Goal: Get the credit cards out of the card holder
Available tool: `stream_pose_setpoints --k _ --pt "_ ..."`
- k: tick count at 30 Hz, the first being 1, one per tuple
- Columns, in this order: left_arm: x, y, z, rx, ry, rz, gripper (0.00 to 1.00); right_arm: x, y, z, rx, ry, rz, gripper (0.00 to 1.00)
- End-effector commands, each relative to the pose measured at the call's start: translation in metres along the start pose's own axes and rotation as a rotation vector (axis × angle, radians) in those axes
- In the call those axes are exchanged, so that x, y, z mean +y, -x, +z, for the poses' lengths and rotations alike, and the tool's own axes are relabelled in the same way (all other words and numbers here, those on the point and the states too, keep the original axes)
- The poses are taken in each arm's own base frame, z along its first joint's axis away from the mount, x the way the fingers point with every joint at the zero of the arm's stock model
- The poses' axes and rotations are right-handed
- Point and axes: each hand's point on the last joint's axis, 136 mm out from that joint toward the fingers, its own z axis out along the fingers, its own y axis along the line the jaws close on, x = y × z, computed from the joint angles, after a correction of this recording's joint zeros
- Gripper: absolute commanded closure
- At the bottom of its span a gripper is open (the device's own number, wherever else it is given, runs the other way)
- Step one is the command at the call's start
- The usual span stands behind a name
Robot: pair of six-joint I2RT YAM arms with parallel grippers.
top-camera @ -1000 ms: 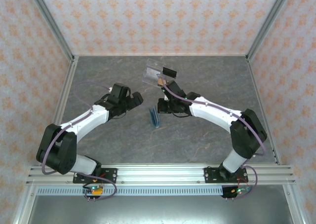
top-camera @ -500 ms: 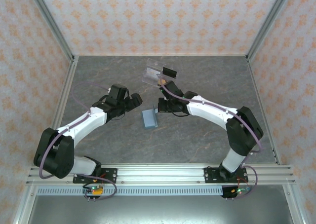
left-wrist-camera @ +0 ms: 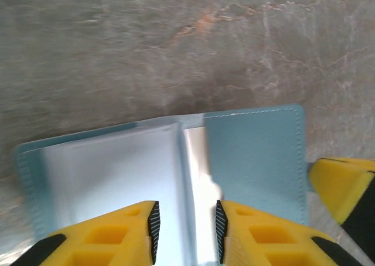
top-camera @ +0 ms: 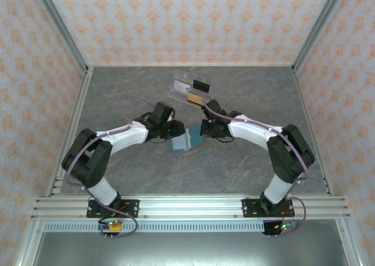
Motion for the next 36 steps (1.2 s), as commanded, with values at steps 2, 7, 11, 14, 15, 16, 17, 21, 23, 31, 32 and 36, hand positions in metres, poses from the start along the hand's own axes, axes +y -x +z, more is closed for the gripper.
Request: stream_pose_setpoints --k 2,7,11,14,15,16,17,21,23,31,32,36 --pt "-0.032 0.006 0.012 0.010 -0.076 0.042 0.76 -0.015 -0.004 0.009 0.009 -0.059 0.030 0.94" --pt "-0.034 -0.003 0.030 0.052 -0.045 0.055 0.88 -0.018 0.001 -0.001 -0.017 -0.058 0.040 0.88" --pt "-0.032 -0.010 0.043 0.085 -0.030 0.056 0.92 -0.018 0.005 -0.018 -0.065 -0.032 0.043 0.79" --pt "-0.033 -0.016 0.052 0.117 -0.020 0.067 0.95 -0.016 0.004 -0.027 -0.081 -0.001 0.057 0.77" --pt "-0.034 -0.017 0.054 0.124 -0.018 0.069 0.97 -0.014 0.004 -0.029 -0.089 0.013 0.064 0.77" --pt "-0.034 -0.018 0.056 0.129 -0.015 0.071 0.98 -0.011 0.004 -0.032 -0.095 0.037 0.067 0.77" --pt "-0.036 -0.018 0.055 0.128 -0.015 0.073 0.98 -0.008 0.005 -0.035 -0.101 0.060 0.075 0.78" --pt "-0.024 -0.024 0.067 0.155 0.033 0.065 1.00 0.002 0.004 -0.041 -0.092 0.118 0.080 0.79" --pt "-0.022 -0.024 0.067 0.155 0.038 0.064 1.00 0.008 -0.001 -0.035 -0.060 0.149 0.086 0.81" --pt "-0.038 -0.009 0.054 0.116 0.029 0.052 1.00 0.013 -0.030 0.010 0.098 0.171 0.131 0.88" --pt "-0.036 -0.008 0.053 0.111 0.047 0.051 1.00 0.009 -0.032 0.014 0.105 0.154 0.140 0.89" --pt "-0.030 0.009 0.024 0.040 0.116 0.061 0.95 -0.004 -0.039 0.028 0.120 0.100 0.172 0.89"
